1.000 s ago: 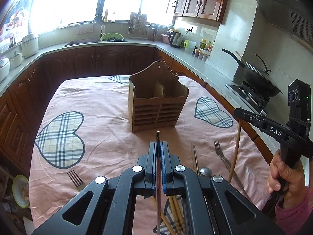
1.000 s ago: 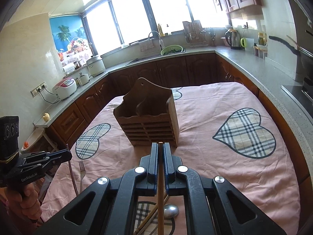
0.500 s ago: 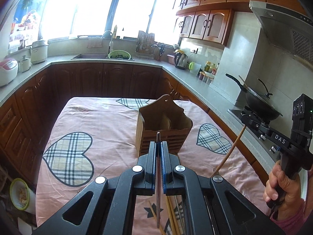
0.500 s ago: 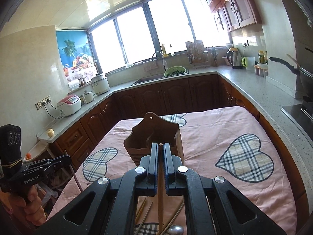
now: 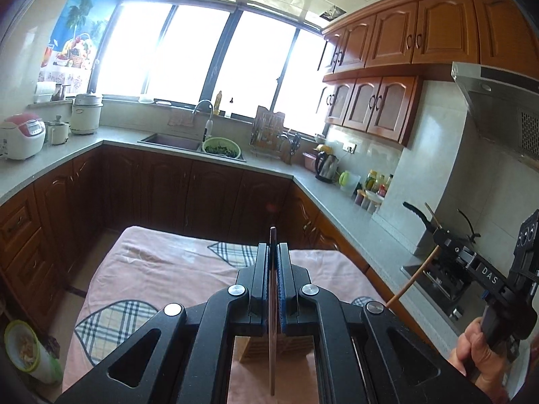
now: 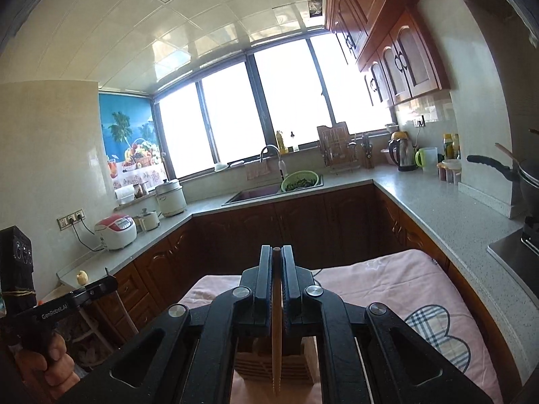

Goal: Organize utensils
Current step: 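Carry the left tool's chopstick into the wooden holder while the right tool inserts its chopstick too, then open the left tool over the holder while the right tool releases its chopstick, then return the left tool to grasp a wooden chopstick while the right tool grasps another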

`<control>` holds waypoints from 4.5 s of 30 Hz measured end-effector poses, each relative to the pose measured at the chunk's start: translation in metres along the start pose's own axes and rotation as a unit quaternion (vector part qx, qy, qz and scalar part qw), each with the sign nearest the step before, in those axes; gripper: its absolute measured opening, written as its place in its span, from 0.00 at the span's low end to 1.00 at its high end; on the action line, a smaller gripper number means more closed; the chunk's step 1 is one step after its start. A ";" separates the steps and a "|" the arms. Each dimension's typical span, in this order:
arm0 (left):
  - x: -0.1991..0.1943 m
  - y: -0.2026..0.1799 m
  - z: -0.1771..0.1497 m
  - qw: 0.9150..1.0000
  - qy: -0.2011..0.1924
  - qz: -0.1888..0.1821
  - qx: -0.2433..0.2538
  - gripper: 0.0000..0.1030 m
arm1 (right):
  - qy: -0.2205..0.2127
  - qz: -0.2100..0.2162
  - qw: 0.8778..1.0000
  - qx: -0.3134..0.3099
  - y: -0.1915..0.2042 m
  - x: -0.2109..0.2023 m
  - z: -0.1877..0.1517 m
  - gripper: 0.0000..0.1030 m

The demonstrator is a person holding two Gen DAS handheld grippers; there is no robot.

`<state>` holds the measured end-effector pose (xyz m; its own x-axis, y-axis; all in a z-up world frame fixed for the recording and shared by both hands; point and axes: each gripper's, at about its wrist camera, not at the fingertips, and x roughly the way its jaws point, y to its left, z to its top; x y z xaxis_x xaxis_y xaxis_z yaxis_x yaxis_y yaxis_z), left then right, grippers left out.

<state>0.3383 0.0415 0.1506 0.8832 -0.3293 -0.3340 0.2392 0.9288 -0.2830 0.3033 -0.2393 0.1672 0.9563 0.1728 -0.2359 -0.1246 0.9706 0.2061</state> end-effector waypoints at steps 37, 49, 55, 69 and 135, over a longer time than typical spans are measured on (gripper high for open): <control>0.195 -0.006 -0.098 0.997 -0.018 0.068 -0.017 0.04 | 0.004 -0.019 0.998 0.062 -0.054 0.122 -0.069 0.06; 0.178 0.008 -0.077 0.997 -0.008 0.066 -0.028 0.31 | 0.036 -0.011 0.997 0.070 -0.055 0.129 -0.068 0.22; 0.161 0.009 -0.078 0.997 -0.012 0.066 -0.035 0.68 | 0.037 -0.001 0.996 0.077 -0.056 0.120 -0.066 0.66; 0.068 0.017 -0.109 0.996 0.031 0.075 -0.024 0.83 | 0.043 0.025 0.994 0.099 -0.048 0.044 -0.079 0.92; 0.056 -0.005 -0.215 0.948 0.307 0.085 0.015 0.64 | 0.272 -0.020 0.960 0.062 -0.039 0.006 -0.224 0.35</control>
<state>0.2999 -0.0179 -0.0606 0.5105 -0.2035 -0.8354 0.1338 0.9786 -0.1566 0.2550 -0.2386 -0.0548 0.6760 0.2313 -0.6996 -0.0267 0.9565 0.2905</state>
